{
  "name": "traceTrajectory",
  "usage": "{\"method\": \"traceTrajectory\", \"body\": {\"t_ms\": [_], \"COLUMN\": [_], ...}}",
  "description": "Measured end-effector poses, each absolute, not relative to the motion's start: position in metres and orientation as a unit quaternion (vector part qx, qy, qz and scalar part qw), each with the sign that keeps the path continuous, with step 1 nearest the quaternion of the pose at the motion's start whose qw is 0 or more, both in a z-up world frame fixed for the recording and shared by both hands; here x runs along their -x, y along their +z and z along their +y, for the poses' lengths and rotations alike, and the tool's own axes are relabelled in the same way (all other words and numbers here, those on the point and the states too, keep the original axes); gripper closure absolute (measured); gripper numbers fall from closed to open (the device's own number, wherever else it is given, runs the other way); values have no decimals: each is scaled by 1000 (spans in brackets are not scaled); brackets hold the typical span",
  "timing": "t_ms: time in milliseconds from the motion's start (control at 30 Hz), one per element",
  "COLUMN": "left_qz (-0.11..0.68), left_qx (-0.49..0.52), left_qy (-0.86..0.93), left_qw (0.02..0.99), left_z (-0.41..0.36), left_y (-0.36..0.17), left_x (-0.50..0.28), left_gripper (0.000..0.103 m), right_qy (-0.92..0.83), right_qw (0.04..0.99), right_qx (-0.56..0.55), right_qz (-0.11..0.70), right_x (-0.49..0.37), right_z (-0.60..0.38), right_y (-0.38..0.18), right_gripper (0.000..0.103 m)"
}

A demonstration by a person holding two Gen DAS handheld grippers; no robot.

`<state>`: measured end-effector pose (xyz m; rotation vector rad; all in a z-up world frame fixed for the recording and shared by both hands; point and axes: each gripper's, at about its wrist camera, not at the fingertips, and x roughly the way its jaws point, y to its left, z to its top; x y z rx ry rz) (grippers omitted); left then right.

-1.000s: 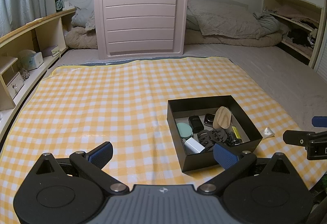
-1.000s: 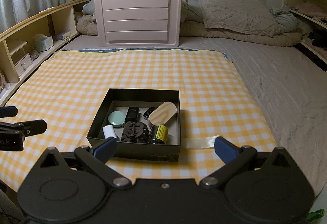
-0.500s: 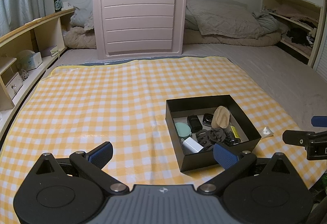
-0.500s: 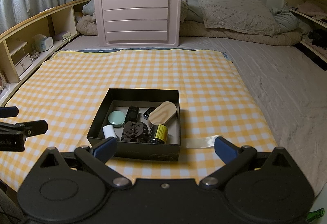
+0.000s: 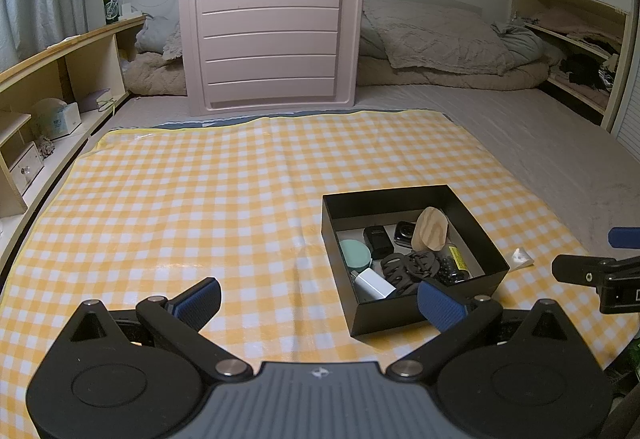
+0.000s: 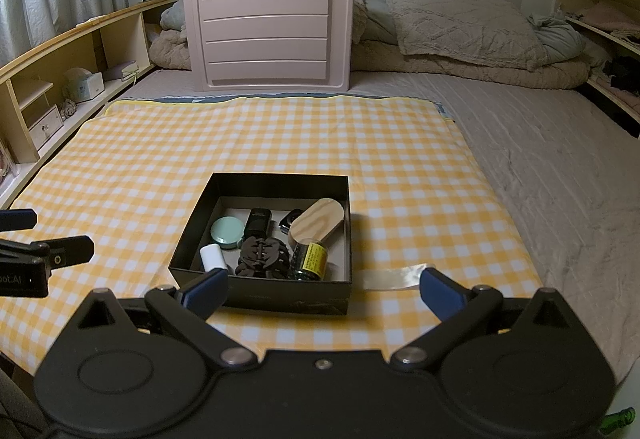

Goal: Organize rigid objects

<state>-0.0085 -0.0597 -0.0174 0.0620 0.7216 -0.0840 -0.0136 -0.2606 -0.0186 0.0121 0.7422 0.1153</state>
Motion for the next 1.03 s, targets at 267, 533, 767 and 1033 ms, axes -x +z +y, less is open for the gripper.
{"method": "traceTrajectory", "body": {"t_ms": [267, 533, 767, 1033], "left_qz": [353, 353, 353, 354], "left_qx": [-31, -31, -31, -31], "left_qy": [-41, -42, -42, -41], "left_qw": [934, 934, 934, 934], "left_z": [-60, -61, -60, -63], "left_y": [-17, -18, -18, -19], "left_x": [8, 9, 9, 8], "left_gripper": [0, 0, 0, 0], "right_qy": [56, 57, 57, 57], "right_qw": [930, 930, 930, 930], "right_qx": [-6, -6, -7, -7], "right_qz": [362, 362, 362, 363], "right_x": [14, 14, 14, 14], "right_z": [-261, -261, -261, -262], "right_y": [-19, -19, -19, -19], "right_gripper": [0, 0, 0, 0]}}
